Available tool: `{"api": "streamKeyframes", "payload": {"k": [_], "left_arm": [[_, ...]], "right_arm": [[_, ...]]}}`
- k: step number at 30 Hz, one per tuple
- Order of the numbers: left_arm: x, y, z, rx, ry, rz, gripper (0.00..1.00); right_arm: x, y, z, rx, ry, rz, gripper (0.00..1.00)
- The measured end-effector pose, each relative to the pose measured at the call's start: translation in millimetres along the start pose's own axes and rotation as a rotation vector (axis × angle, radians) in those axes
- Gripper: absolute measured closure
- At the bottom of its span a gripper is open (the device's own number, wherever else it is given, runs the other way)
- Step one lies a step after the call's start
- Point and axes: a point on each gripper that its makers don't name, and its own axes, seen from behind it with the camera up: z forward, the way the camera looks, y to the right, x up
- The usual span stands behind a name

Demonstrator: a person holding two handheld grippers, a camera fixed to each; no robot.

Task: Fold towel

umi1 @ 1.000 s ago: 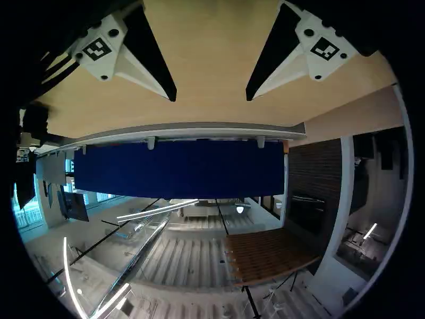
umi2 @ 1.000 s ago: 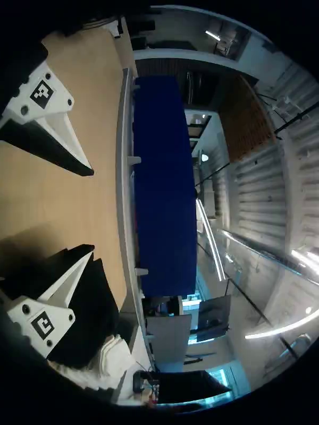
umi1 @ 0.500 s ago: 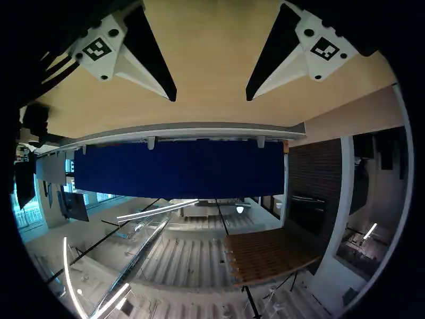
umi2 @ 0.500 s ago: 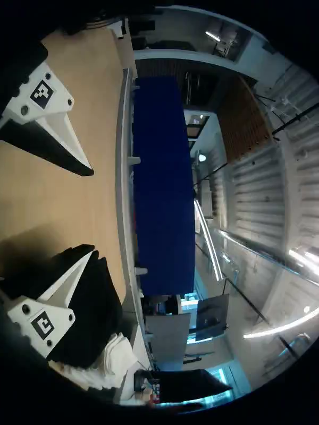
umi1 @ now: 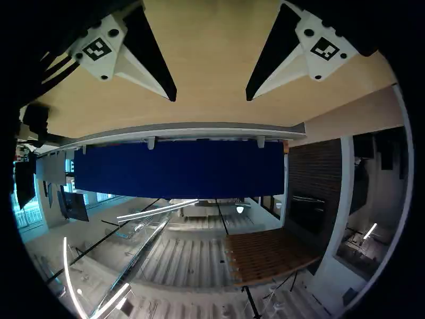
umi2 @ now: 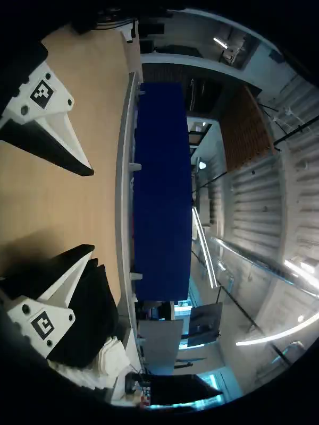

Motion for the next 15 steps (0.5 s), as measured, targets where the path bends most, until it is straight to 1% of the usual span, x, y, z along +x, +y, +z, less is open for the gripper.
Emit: {"api": "streamKeyframes", "payload": {"k": [15], "left_arm": [[-0.3, 0.1, -0.4, 0.000, 0.000, 0.000, 0.03]], "right_arm": [[1.6, 2.4, -1.4, -0.010, -0.001, -0.002, 0.00]]}}
